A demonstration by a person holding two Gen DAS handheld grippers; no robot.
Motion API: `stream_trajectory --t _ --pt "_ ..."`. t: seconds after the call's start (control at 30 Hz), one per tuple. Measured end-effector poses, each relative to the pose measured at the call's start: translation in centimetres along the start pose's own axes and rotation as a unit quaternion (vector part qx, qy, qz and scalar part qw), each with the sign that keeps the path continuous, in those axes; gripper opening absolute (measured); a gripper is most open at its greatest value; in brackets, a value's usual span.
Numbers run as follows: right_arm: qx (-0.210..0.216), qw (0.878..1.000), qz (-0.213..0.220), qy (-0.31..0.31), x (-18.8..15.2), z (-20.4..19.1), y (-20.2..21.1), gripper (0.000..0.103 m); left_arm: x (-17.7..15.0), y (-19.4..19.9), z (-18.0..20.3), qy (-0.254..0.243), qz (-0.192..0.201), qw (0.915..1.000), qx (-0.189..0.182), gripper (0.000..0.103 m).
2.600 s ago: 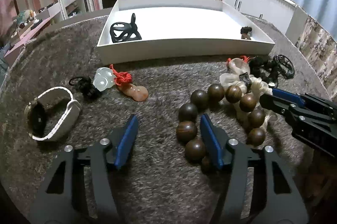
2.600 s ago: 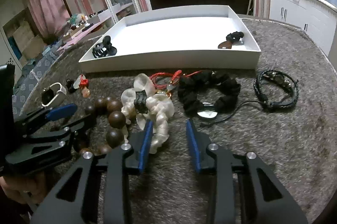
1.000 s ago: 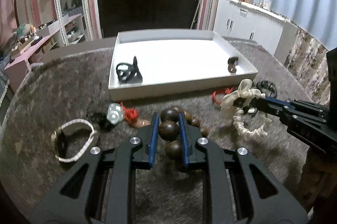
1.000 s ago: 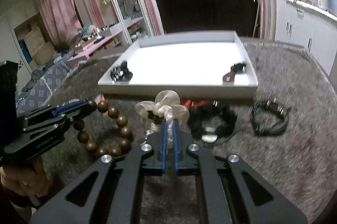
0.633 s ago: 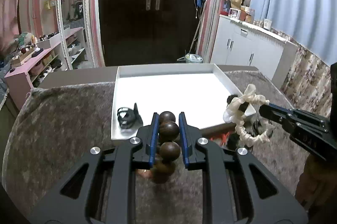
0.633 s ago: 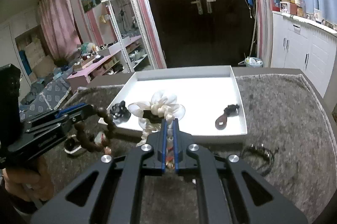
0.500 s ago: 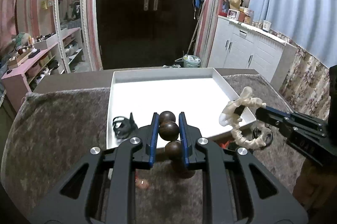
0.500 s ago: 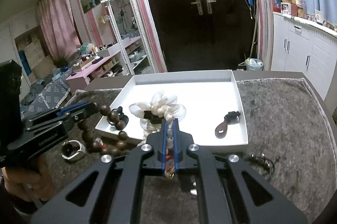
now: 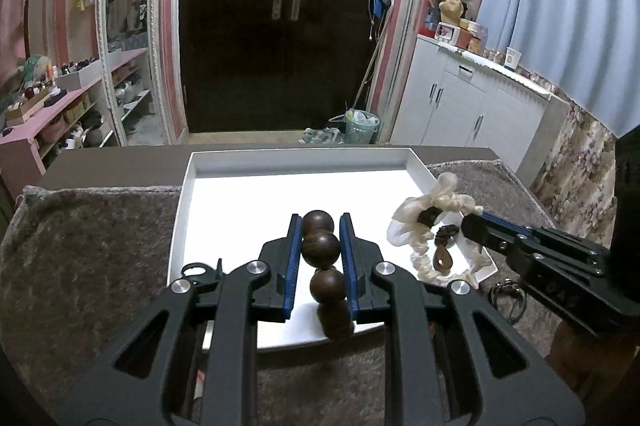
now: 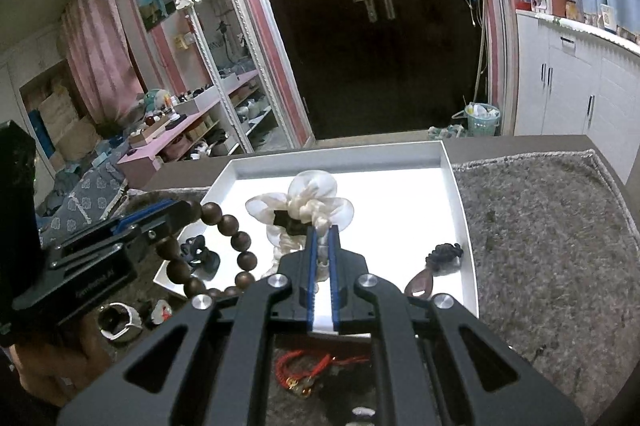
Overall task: Organize jewelry
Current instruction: 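Carry the bracelet and scrunchie into the white tray and open both tools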
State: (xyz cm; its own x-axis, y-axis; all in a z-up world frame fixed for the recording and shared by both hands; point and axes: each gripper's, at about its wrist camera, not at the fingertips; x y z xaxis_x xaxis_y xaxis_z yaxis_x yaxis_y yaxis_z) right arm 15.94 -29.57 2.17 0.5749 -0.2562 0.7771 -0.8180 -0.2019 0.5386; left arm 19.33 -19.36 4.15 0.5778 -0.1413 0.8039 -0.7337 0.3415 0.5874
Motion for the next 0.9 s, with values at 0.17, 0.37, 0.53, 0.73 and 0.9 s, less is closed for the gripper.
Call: stream_trajectory --t 0.17,0.37,0.53,0.73,0.9 --pt "0.004 1.0 -0.008 -0.022 -0.8 1.3 -1.6 0.005 -0.1 -2.1 0.3 -0.001 -0.011 0.9999 0.001 0.017" --pt "-0.003 0.999 -0.03 -0.021 -1.7 1.8 -3.3 0.005 -1.0 -4.4 -0.9 0.007 -0.031 0.9993 0.02 0.017" --pt "-0.012 0.998 -0.059 -0.025 -2.6 2.4 -5.0 0.005 -1.8 -5.9 -2.5 0.011 -0.054 0.9974 0.046 0.017" --pt "-0.021 0.997 -0.076 -0.023 -3.1 2.8 -6.0 0.005 -3.0 -7.5 -2.8 0.013 -0.077 0.9959 0.044 0.017" --pt "-0.024 0.996 -0.08 -0.02 -3.3 2.7 -6.4 0.005 -4.0 -8.3 -1.7 0.002 -0.089 0.9954 0.034 0.017"
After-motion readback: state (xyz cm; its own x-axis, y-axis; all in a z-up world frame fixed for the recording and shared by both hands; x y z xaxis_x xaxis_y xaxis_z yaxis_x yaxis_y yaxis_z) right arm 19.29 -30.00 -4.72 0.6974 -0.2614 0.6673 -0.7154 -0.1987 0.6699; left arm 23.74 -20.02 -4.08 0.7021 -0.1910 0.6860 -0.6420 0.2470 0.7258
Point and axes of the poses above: each gripper's, at about its wrist camera, not at the fingertips, and y roughly against the way its jaws point, z to its right, x to its top, and after that the axes turned 3 degrees about x, right-handed
